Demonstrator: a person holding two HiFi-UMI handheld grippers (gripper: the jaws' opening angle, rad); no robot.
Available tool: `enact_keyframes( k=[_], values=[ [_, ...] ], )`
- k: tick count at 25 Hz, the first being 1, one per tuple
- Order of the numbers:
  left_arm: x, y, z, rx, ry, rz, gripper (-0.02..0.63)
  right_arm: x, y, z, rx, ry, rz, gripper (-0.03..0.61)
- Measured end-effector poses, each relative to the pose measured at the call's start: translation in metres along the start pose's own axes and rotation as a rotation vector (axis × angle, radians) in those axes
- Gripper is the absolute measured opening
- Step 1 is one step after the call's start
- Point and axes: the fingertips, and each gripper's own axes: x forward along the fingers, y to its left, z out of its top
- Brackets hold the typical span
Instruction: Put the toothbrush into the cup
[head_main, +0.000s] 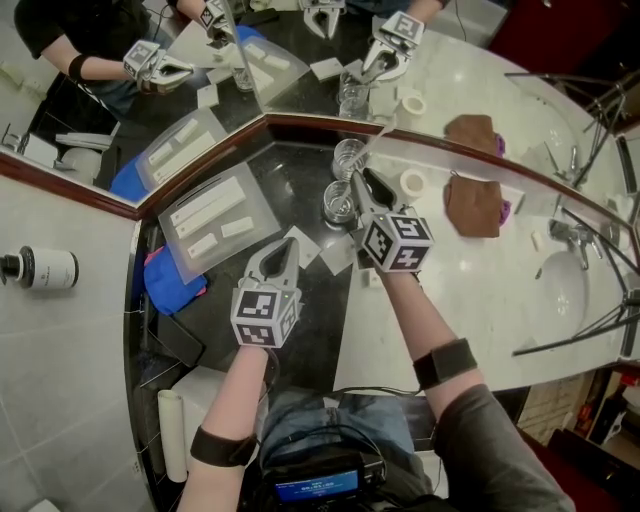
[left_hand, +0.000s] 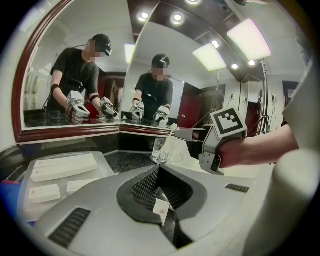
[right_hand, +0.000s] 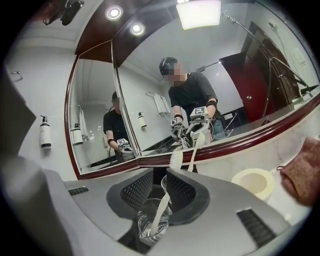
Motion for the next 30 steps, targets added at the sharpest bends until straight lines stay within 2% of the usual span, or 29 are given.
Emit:
enact_keyframes(
  k=[13, 23, 30],
  values=[
    [-0.042, -0.006, 0.045, 0.028, -0.019, -0.003, 0.002, -0.064, 0.011, 0.03, -0.008, 0.056, -0.047, 0.101],
    [-0.072, -0.026, 0.063, 0.038, -0.021, -0.026, 0.002, -0.128, 0.0, 0.06, -0.024, 0.062, -0.08, 0.101],
    [-0.084, -0.035, 0.068, 0.051, -0.024, -0.056, 0.002, -0.169, -0.005, 0.063, -0.036, 0.077, -0.111, 0.06]
  ],
)
